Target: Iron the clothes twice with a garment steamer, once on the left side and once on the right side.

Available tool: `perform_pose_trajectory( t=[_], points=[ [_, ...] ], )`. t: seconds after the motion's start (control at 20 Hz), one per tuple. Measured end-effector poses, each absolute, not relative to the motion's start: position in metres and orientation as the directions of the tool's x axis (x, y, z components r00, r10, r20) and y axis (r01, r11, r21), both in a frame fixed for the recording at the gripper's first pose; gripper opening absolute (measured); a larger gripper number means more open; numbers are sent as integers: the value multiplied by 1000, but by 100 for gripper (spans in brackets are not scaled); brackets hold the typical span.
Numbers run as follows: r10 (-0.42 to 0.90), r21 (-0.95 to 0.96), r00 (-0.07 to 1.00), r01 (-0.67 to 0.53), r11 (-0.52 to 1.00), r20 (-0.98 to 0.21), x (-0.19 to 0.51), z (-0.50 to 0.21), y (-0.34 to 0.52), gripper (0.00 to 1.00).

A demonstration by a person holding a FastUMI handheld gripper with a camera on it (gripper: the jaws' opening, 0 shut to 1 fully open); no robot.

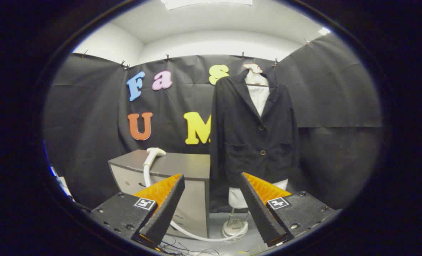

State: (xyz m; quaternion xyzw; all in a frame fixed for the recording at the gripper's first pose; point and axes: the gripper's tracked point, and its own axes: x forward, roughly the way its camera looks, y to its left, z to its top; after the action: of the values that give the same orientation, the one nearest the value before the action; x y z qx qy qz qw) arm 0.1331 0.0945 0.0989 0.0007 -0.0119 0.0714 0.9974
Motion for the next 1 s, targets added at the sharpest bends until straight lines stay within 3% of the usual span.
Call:
perform_pose_trajectory(
  t=[0.55, 0.8, 1.0],
  points=[
    [445, -45, 887, -453, 890, -121, 301, 129, 288, 99],
    [489, -56, 840, -514, 856, -237, 357, 97, 361, 98],
    [467, -64, 820, -513, 856, -331, 394, 64, 398, 91]
  ],
)
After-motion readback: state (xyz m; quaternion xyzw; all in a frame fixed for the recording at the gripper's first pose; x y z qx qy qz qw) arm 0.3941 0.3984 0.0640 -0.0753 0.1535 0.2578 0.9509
